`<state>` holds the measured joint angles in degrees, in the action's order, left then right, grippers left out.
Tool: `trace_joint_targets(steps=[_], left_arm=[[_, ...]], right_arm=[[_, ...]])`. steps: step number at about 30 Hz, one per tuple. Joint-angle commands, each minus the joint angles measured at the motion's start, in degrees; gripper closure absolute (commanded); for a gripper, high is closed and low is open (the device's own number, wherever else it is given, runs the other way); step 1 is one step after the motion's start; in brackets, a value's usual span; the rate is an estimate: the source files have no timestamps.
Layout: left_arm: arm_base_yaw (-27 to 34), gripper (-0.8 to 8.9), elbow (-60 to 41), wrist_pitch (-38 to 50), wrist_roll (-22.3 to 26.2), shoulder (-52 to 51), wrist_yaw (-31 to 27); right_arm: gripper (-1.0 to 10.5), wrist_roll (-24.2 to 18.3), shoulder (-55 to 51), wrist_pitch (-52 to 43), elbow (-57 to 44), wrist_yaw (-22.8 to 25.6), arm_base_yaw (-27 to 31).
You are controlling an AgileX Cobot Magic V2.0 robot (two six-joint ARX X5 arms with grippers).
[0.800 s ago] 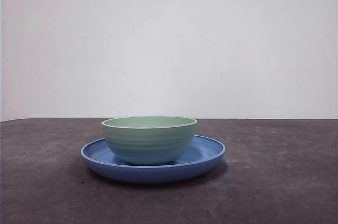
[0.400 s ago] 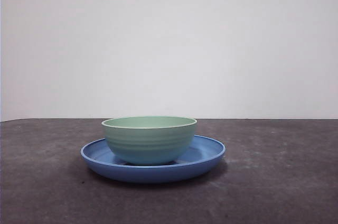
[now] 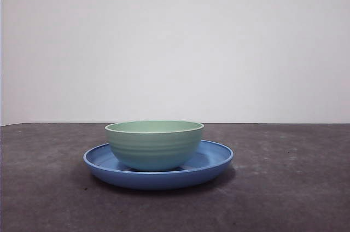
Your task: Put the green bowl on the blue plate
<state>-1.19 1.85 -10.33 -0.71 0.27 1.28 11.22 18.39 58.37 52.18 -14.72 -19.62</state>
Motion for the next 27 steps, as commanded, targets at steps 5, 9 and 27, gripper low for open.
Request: trace_joint_targets(steps=[5, 9, 27], left_arm=[[0.1, 7.84, -1.2, -0.4, 0.7, -0.1, -0.3], [0.1, 7.84, -1.2, -0.4, 0.7, -0.1, -0.3], [0.1, 7.84, -1.2, -0.4, 0.7, -0.1, -0.3]], right_arm=[[9.2, -12.0, -5.6, -17.2, -8.2, 2.7, 7.6], [9.2, -13.9, -10.2, -27.3, -18.4, 8.0, 10.3], [9.2, -15.0, -16.6, -49.6, -46.9, 16.3, 16.4]])
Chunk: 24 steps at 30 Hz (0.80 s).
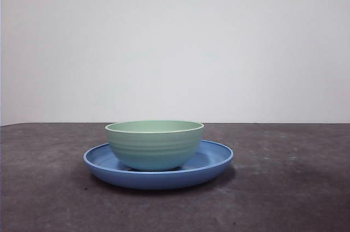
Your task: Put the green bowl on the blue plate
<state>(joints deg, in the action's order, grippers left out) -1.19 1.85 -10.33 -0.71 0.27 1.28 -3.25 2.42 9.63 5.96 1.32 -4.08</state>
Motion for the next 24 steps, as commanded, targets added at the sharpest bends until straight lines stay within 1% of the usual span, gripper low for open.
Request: trace_joint_targets(steps=[1, 9, 24], left_arm=[[0.1, 7.84, -1.2, -0.4, 0.7, -0.1, -0.3], [0.1, 7.84, -1.2, -0.4, 0.7, -0.1, -0.3], [0.1, 7.84, -1.2, -0.4, 0.7, -0.1, -0.3]], right_arm=[[9.2, -0.5, -0.9, -0.8, -1.0, 0.2, 1.4], [9.2, -0.2, -2.2, -0.6, -1.6, 0.2, 4.3], [9.2, 0.0, -2.2, -1.5, -1.6, 0.2, 4.3]])
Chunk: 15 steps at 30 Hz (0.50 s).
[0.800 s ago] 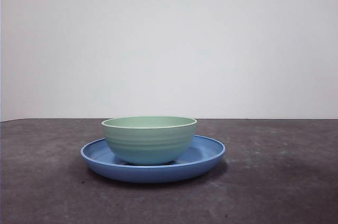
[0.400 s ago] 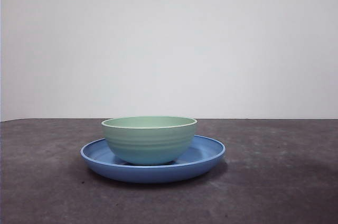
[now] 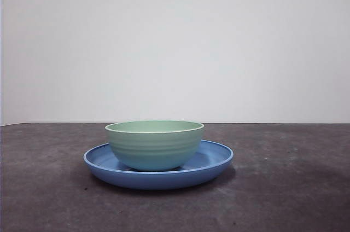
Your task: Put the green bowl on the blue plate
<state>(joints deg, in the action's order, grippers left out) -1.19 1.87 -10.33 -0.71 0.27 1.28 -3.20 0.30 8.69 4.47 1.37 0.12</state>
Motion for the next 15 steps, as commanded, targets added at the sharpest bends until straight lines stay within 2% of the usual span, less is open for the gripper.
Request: trace_joint_targets(steps=[1, 15], left_arm=[[0.1, 7.84, -1.2, -0.4, 0.7, -0.1, -0.3], [0.1, 7.84, -1.2, -0.4, 0.7, -0.1, -0.3]], right_arm=[[9.2, 0.0, -0.1, -0.5, -0.1, 0.2, 0.1], [9.2, 0.8, -0.1, 0.4, -3.9, 0.4, 0.1]])
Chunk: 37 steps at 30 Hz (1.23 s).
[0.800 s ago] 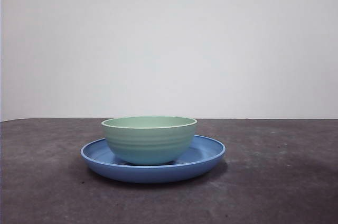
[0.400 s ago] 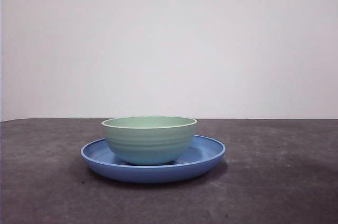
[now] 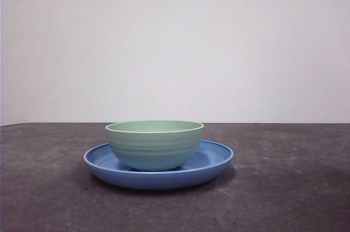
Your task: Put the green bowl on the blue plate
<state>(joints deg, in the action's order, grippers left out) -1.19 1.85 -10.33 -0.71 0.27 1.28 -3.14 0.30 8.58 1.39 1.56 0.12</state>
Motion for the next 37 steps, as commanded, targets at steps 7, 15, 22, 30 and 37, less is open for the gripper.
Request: trace_joint_targets(steps=[7, 15, 22, 30, 37], left_arm=[[0.1, 7.84, -1.2, -0.4, 0.7, -0.1, -0.3], [0.1, 7.84, -1.2, -0.4, 0.7, -0.1, -0.3], [0.1, 7.84, -1.2, -0.4, 0.7, -0.1, -0.3], [0.1, 7.84, -1.2, -0.4, 0.7, -0.1, -0.3], [0.1, 7.84, -1.2, -0.4, 0.7, -0.1, -0.3]], right_arm=[[9.2, 1.9, -0.1, 1.6, -0.8, 0.2, 0.1], [9.2, 4.3, -0.1, 1.5, -0.8, -0.1, 0.1], [9.2, 4.6, -0.1, 0.4, -0.8, 0.0, 0.1], [9.2, 4.6, -0.1, 0.4, -0.7, 0.0, 0.1], [9.2, 4.6, -0.1, 0.4, -0.7, 0.0, 0.1]])
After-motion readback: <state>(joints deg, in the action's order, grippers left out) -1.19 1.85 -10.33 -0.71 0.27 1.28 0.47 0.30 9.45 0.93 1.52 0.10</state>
